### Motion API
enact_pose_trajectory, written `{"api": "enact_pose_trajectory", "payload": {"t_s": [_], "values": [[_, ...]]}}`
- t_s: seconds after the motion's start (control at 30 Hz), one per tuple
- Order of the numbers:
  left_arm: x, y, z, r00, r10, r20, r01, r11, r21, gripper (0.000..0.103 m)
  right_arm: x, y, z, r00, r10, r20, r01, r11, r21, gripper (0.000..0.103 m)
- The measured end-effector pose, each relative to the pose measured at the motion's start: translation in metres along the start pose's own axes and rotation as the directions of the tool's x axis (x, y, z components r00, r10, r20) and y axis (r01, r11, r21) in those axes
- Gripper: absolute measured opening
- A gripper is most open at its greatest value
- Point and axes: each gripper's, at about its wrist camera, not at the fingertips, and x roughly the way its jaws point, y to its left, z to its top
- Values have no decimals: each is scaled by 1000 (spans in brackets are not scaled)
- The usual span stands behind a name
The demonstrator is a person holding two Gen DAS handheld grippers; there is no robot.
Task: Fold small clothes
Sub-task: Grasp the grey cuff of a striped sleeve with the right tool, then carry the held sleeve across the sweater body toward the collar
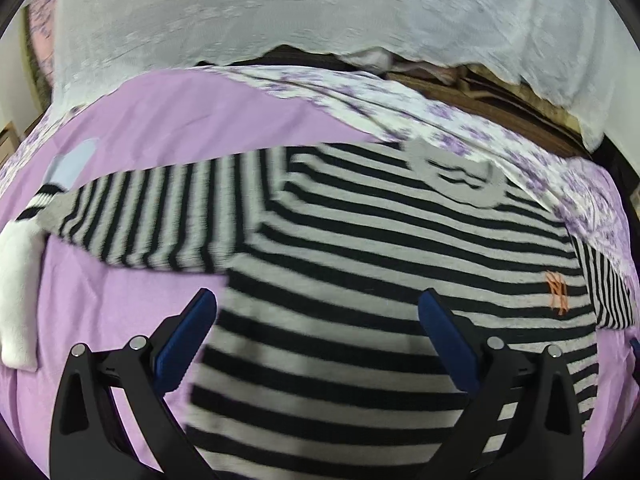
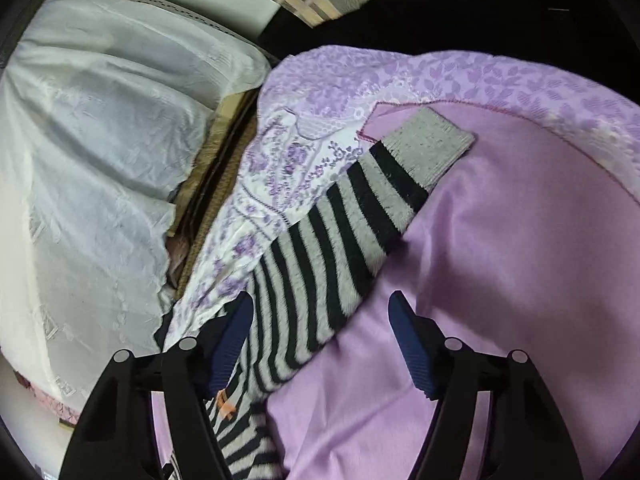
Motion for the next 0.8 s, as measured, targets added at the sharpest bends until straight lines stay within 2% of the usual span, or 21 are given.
{"api": "enact_pose_trajectory", "payload": {"t_s": [0.13, 0.23, 0.4, 0.57, 0.63, 0.67, 0.73, 0.8], "values": [[9, -45, -5, 999, -25, -26, 27, 996, 84, 99, 24, -8, 2, 1000, -21, -11, 21, 999, 33, 71], [20, -74, -14, 999, -24, -47, 31, 988, 152, 99, 33, -13, 9, 999, -19, 36, 19, 1000, 17, 69], [48, -101, -35, 997, 43, -69, -23, 965, 261, 99, 33, -14, 26, 991, -4, 134, 13, 998, -62, 67], [50, -99, -40, 998, 32, -49, -19, 968, 251, 99, 32, -21, 33, 984, 27, 176, -13, 997, -79, 55], [49, -96, -40, 998, 18, -57, -4, 970, 244, 99, 25, -25, 34, 977, 56, 204, -42, 997, -72, 38], [48, -95, -40, 998, 12, -65, 5, 969, 245, 99, 19, -26, 36, 970, 77, 233, -60, 995, -76, 34], [46, -91, -41, 997, -4, -75, 22, 969, 246, 99, 10, -26, 37, 956, 93, 278, -69, 993, -94, 31], [43, -86, -44, 996, -21, -88, 42, 969, 245, 99, 10, -27, 39, 957, 65, 284, -37, 994, -102, 31]]}}
